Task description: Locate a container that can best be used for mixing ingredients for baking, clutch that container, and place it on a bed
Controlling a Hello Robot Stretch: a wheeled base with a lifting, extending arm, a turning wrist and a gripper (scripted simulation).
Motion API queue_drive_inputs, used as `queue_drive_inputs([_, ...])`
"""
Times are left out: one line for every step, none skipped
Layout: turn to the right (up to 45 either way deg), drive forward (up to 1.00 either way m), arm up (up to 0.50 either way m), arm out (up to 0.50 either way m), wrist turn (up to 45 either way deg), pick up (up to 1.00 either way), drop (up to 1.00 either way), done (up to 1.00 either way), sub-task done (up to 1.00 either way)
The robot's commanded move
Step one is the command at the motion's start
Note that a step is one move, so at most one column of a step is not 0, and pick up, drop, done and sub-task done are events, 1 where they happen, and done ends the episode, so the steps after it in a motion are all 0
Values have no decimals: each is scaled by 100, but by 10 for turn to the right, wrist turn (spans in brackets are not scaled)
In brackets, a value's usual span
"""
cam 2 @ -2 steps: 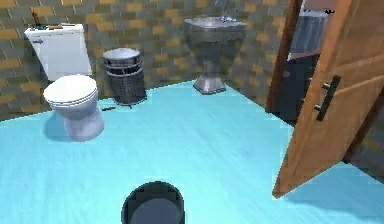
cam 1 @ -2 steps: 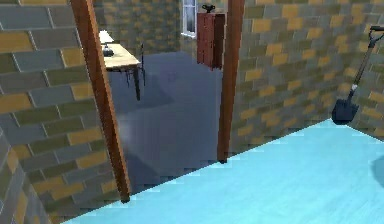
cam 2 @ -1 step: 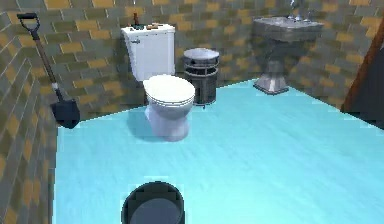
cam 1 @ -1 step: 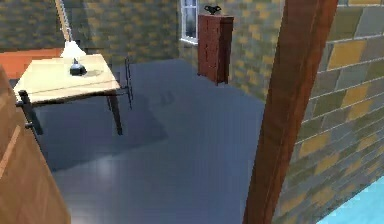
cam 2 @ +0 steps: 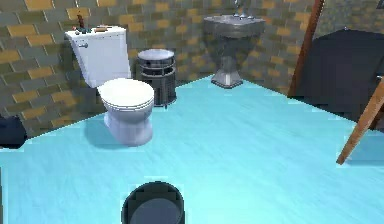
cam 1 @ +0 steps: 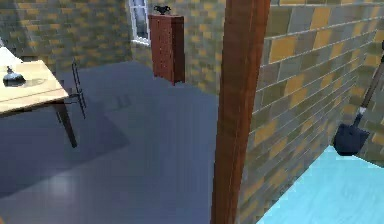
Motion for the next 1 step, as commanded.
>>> queue_drive_inputs([0,20,0,0,0,0,0,0,0])
